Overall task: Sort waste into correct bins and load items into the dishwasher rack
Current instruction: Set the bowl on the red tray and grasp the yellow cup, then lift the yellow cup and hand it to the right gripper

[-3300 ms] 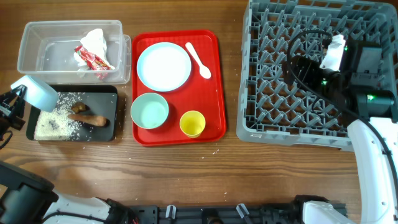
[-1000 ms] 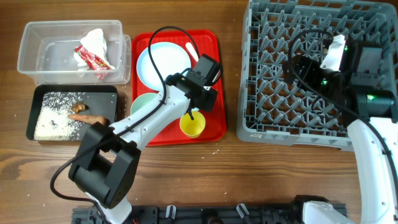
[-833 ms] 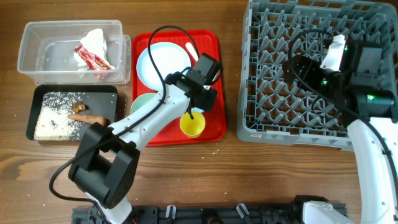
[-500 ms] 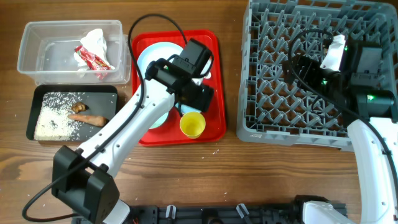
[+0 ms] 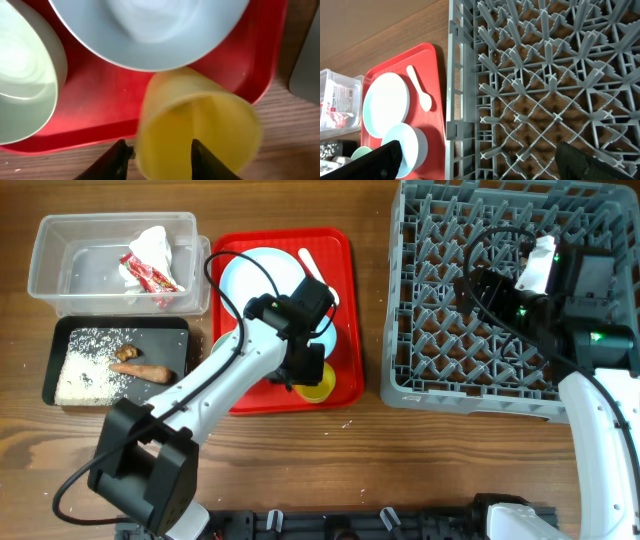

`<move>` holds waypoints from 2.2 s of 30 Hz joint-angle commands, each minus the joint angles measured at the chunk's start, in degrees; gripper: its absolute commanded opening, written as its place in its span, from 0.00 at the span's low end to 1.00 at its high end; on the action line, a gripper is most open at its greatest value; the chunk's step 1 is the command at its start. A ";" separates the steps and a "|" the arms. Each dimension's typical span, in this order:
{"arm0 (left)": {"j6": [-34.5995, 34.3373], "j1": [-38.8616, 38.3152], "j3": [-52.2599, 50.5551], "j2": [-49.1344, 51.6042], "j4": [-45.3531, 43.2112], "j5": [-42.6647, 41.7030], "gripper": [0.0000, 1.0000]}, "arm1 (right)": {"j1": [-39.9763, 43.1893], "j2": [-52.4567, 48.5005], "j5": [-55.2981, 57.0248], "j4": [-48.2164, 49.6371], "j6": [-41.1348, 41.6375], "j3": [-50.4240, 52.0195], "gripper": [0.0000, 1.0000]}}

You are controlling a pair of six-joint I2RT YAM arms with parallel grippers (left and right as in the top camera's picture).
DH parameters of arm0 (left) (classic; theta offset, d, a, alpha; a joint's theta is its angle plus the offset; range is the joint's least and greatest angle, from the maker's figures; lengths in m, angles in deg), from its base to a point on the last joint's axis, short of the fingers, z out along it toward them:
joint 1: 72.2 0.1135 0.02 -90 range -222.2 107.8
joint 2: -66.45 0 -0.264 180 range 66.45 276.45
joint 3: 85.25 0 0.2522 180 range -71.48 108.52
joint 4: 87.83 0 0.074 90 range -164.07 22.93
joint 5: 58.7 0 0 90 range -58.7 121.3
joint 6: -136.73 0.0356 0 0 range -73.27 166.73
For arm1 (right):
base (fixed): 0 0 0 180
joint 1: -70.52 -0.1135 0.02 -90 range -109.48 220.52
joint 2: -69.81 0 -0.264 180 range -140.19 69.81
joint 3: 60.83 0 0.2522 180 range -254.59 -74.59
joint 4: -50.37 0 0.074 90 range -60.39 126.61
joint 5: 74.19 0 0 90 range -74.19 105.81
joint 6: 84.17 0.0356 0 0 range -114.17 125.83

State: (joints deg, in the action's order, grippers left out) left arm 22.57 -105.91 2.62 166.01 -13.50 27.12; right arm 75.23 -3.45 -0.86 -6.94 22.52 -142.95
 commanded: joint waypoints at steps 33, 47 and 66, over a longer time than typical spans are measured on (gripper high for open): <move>1.42 23.74 9.01 -2.82 -31.21 -80.24 0.04 | -8.72 -12.17 -70.47 39.63 -10.47 -0.52 1.00; 1.42 20.41 9.01 -2.82 -31.26 -78.66 0.04 | -15.58 -13.55 -64.74 47.34 -2.99 -0.52 0.66; 1.42 20.44 9.01 -2.82 -31.26 -78.66 0.24 | -8.41 -13.55 -64.61 43.47 -1.70 -0.52 0.44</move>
State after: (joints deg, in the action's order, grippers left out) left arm 23.53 -85.32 10.99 164.57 -44.58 -51.22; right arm 63.28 -16.45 -64.72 39.05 20.55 -142.95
